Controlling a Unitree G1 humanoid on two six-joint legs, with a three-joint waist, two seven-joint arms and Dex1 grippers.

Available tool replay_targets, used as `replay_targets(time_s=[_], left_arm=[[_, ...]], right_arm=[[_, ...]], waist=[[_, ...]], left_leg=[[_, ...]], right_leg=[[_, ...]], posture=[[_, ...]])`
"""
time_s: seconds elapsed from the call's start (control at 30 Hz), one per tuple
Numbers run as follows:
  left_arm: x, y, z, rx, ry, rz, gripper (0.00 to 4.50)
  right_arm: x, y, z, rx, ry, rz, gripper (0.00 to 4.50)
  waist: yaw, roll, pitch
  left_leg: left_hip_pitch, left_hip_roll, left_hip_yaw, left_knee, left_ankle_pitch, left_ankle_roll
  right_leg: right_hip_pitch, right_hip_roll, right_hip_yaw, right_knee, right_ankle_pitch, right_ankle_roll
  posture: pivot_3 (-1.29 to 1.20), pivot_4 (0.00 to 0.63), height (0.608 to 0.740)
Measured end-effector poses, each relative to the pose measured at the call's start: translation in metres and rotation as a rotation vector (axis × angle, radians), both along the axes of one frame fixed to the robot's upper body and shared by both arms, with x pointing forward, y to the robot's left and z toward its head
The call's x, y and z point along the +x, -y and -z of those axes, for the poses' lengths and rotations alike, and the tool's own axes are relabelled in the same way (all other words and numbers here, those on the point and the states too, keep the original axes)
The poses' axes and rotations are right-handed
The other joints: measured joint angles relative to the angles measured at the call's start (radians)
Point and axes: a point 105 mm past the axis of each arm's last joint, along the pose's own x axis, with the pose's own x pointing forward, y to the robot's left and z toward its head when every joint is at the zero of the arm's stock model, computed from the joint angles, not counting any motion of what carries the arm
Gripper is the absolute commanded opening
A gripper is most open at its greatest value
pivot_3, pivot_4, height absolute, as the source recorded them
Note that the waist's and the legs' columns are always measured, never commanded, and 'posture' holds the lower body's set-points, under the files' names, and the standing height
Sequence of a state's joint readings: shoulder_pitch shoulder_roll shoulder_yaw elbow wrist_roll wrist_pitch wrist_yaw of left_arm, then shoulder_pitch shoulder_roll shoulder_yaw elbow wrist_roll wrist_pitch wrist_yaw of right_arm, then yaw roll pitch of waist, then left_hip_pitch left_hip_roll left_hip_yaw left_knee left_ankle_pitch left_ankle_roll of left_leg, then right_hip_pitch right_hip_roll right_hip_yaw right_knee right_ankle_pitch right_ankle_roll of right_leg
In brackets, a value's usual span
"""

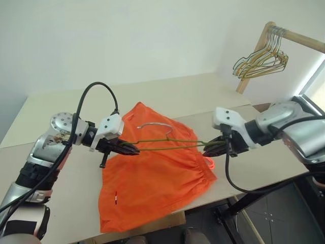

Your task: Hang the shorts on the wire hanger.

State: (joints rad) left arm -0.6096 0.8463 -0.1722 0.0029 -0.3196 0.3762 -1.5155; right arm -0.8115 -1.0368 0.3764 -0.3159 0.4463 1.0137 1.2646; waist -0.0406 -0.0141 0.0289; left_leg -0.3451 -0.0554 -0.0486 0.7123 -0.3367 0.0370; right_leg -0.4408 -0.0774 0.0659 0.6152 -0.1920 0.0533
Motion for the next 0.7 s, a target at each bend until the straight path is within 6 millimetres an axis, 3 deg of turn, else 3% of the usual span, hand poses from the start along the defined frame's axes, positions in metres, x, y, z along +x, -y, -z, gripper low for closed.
replay_targets(time_s=[0.17,0.5,0.53,0.7], left_arm=[[0.002,-0.001,-0.002,-0.001,-0.005,-0.006,0.00],[0.002,-0.003,0.000,-0.002,-0.065,-0.026,0.00],[0.002,-0.003,0.000,-0.002,-0.067,-0.026,0.00],[0.002,-0.004,0.001,-0.002,-0.077,-0.033,0.00]], right_arm=[[-0.001,-0.001,-0.002,0.002,0.032,0.004,0.77],[-0.004,-0.004,-0.007,0.019,0.128,0.005,4.21],[-0.004,-0.004,-0.006,0.019,0.127,0.005,4.44],[-0.004,-0.002,-0.010,0.025,0.131,0.021,4.44]], waist=[[-0.001,0.000,0.000],[-0.002,0.000,0.000],[-0.003,0.000,0.000],[-0.002,0.000,0.000]], left_leg=[[0.000,0.000,0.000,0.000,0.000,0.000],[0.000,0.000,0.000,0.000,0.000,0.000],[0.000,0.000,0.000,0.000,0.000,0.000],[0.000,0.000,0.000,0.000,0.000,0.000]], right_leg=[[0.000,0.000,0.000,0.000,0.000,0.000],[0.000,0.000,0.000,0.000,0.000,0.000],[0.000,0.000,0.000,0.000,0.000,0.000],[0.000,0.000,0.000,0.000,0.000,0.000]], posture=[[-0.06,0.000,0.740],[-0.07,0.000,0.740],[-0.07,0.000,0.740],[-0.07,0.000,0.740]])
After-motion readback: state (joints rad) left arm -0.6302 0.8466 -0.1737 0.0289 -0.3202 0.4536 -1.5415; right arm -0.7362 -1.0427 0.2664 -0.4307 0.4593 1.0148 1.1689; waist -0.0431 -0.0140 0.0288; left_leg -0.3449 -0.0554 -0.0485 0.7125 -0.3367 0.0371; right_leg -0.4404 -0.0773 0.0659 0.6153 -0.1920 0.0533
